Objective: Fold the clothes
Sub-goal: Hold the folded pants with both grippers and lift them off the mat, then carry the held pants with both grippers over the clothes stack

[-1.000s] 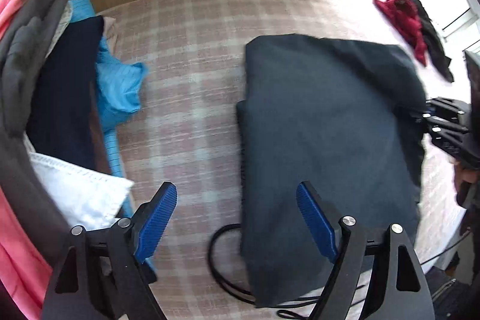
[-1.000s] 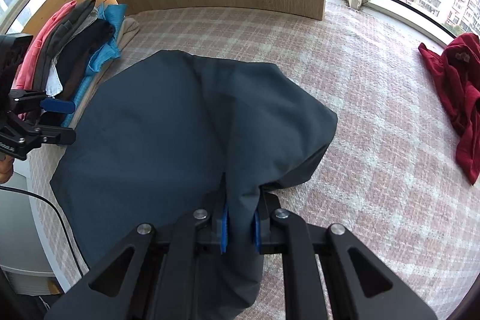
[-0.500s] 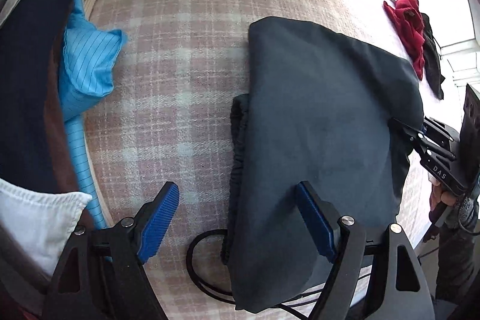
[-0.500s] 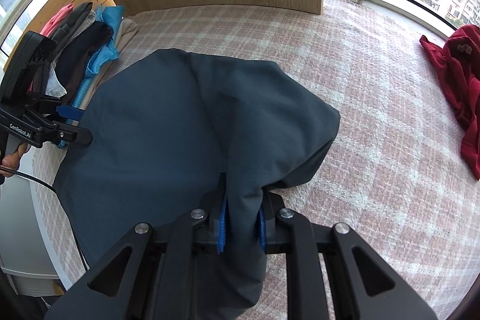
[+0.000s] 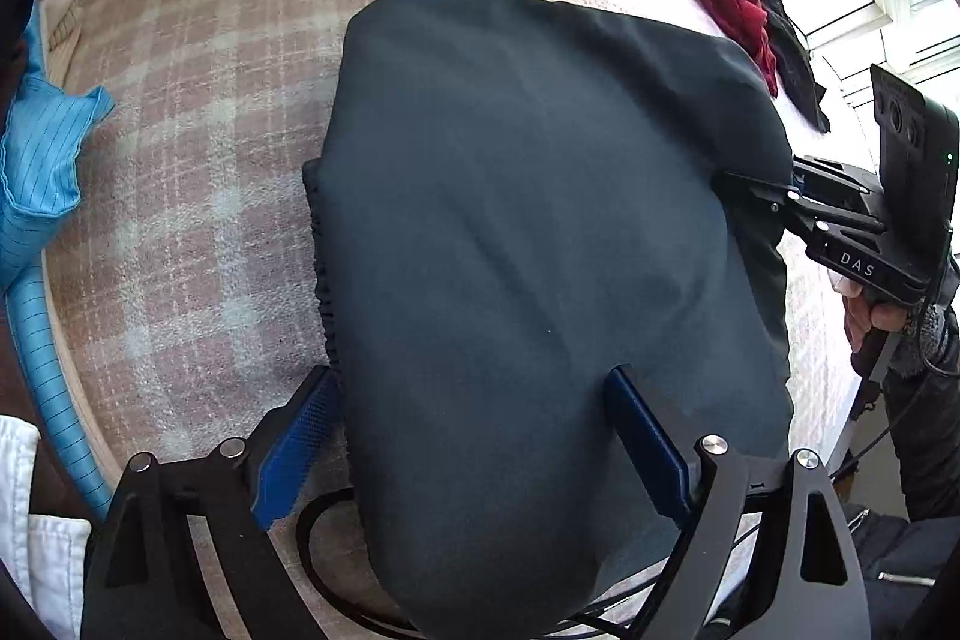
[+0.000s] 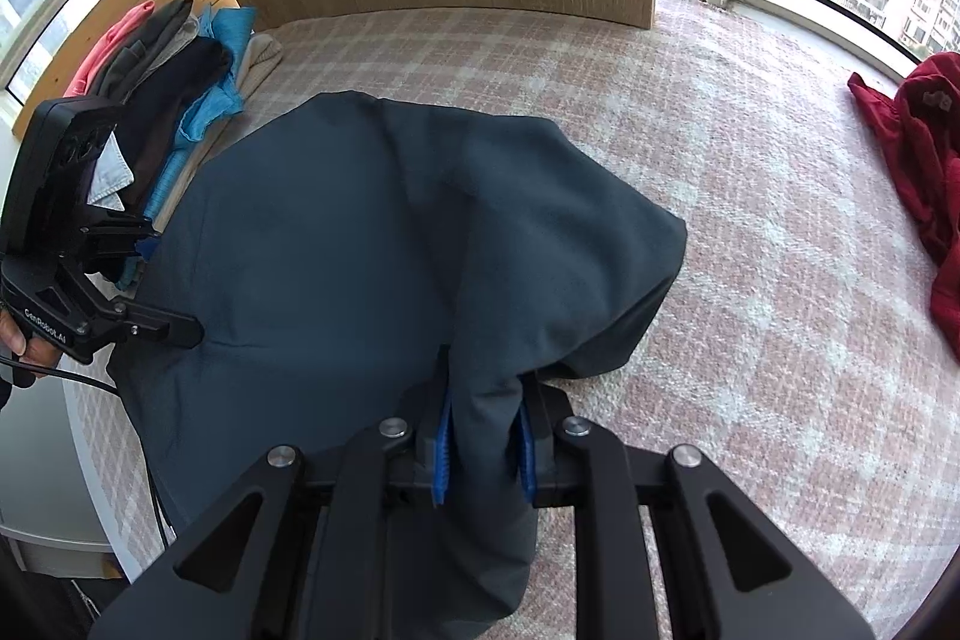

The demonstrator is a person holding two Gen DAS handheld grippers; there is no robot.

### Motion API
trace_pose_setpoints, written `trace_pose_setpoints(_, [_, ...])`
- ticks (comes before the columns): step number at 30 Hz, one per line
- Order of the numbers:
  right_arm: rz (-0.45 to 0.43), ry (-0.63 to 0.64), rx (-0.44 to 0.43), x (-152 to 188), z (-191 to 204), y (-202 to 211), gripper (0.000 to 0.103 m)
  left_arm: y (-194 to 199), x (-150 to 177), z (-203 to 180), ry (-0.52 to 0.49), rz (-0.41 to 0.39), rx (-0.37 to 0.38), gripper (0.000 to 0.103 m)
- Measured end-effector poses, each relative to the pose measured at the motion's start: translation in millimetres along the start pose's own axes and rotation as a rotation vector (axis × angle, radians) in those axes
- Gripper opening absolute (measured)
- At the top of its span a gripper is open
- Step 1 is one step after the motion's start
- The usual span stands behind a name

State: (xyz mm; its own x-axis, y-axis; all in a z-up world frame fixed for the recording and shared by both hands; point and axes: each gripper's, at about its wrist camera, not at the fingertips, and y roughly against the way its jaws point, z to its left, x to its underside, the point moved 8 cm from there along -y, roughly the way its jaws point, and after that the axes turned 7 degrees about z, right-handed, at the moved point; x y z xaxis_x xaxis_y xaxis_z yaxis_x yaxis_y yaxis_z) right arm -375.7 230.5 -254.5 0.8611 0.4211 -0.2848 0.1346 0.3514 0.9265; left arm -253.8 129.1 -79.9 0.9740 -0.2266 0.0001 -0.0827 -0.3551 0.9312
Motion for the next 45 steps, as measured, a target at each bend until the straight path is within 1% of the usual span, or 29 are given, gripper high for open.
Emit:
trace_pose_setpoints(1, [-0.001,0.001,-0.003,0.1,-0.1,-0.1,0.019,0.2,0.7,-0.8,0.006,0.007,0.010,0.056])
trace_pose_setpoints(2, [-0.002,0.002,-0.006,0.2,-0.1,-0.2,0.019,0.3,1.3,-1.8,0.005,0.012,0.014,0.056])
trace_pose_setpoints(6, [-0.014,0.002,-0.022,1.4,-0.4,0.8,0.019,0.3,4.6,-6.9,-0.036,0.008,-0.008,0.052])
trace_pose_setpoints(9, [-0.034,-0.005,-0.039,3.2,-1.2,2.0,0.015,0.7,9.3,-11.9,-0.045,-0.022,-0.015,0.049])
trace_pose_setpoints(13, [-0.069,-0.043,-0.091,4.9,-1.9,15.1,0.010,11.9,18.3,-16.8,-0.020,-0.084,0.011,0.046])
trace_pose_setpoints(16, [-0.113,-0.047,-0.109,5.3,5.2,38.1,0.010,32.0,27.7,-25.5,-0.037,-0.141,0.038,0.046])
trace_pose_setpoints(19, [-0.168,-0.032,-0.120,7.1,20.0,68.5,0.010,52.4,36.8,-35.1,-0.051,-0.189,0.042,0.046])
trace_pose_setpoints(21, [-0.209,-0.014,-0.123,9.8,32.6,91.7,0.010,71.1,33.7,-32.5,-0.057,-0.221,0.036,0.046])
trace_pose_setpoints(23, [-0.254,0.011,-0.123,11.9,47.2,116.3,0.010,91.8,42.7,-30.9,-0.069,-0.266,0.025,0.046])
trace_pose_setpoints(26, [-0.321,0.067,-0.121,10.9,72.8,154.6,0.010,131.4,56.8,-25.9,-0.055,-0.341,0.015,0.046])
trace_pose_setpoints(34, [-0.485,0.321,-0.149,-6.6,171.8,259.5,0.009,239.9,114.9,-45.7,-0.006,-0.567,-0.095,0.046])
trace_pose_setpoints(37, [-0.532,0.420,-0.179,-12.1,215.5,292.7,0.009,281.4,149.2,-45.2,0.049,-0.659,-0.129,0.046])
trace_pose_setpoints(39, [-0.542,0.482,-0.208,-15.5,245.9,307.9,0.009,305.9,175.9,-39.6,0.099,-0.716,-0.143,0.046])
trace_pose_setpoints(42, [-0.555,0.561,-0.228,-15.7,294.3,321.3,0.009,338.3,221.6,-29.0,0.160,-0.790,-0.171,0.046])
trace_pose_setpoints(45, [-0.577,0.605,-0.252,-13.1,342.7,325.4,0.009,366.3,268.9,-17.0,0.172,-0.838,-0.218,0.046])
